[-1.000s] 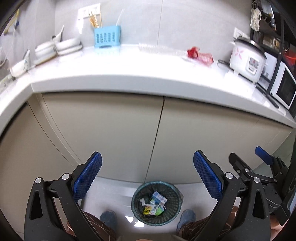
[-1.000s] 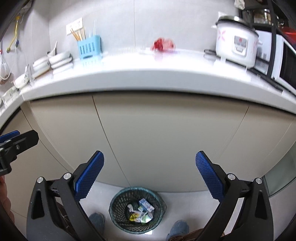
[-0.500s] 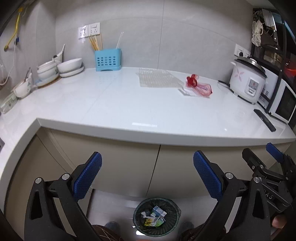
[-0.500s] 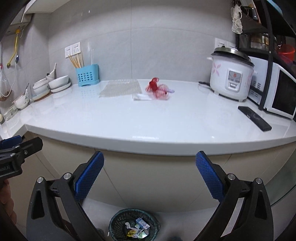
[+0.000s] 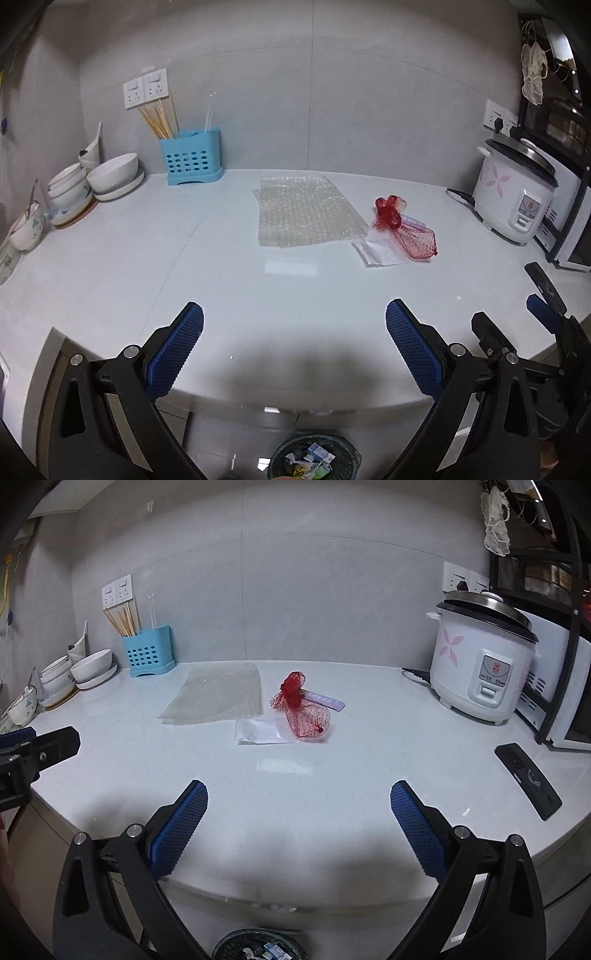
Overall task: Collect trash
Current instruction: 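Grasp the bubble wrap with left tool while right tool grasps the red mesh bag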
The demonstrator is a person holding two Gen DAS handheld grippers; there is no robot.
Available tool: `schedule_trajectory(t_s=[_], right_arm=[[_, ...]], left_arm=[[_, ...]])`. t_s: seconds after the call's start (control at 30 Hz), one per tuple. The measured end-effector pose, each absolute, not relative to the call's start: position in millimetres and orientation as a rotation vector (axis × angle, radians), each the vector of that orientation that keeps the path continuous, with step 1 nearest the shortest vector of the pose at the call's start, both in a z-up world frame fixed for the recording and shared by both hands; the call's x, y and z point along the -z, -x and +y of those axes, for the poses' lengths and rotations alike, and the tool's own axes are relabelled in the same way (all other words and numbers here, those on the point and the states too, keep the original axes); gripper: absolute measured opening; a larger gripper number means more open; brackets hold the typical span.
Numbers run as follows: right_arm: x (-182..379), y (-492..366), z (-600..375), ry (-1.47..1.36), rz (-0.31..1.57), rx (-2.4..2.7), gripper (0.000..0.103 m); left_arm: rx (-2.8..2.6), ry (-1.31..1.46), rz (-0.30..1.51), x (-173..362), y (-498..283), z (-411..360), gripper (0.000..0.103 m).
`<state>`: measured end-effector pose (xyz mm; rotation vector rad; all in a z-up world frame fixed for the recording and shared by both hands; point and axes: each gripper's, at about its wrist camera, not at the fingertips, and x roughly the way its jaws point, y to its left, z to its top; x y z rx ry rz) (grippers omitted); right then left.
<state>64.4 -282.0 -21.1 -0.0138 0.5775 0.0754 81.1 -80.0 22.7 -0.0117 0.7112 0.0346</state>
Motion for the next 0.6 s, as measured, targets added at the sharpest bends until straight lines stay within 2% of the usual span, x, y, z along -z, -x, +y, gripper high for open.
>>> schedule_trajectory(t_s=[0.37, 0.6], right_arm=[[37, -200, -276, 0.04, 0.703, -0.107, 0.095], [62, -263, -287, -0.001, 0.848, -0.081, 0.095]], left_arm=[[-0.053, -0.016, 0.837, 16, -272, -116, 0.097], [-0.049, -0.011, 0.924, 45, -349, -128, 0.097]])
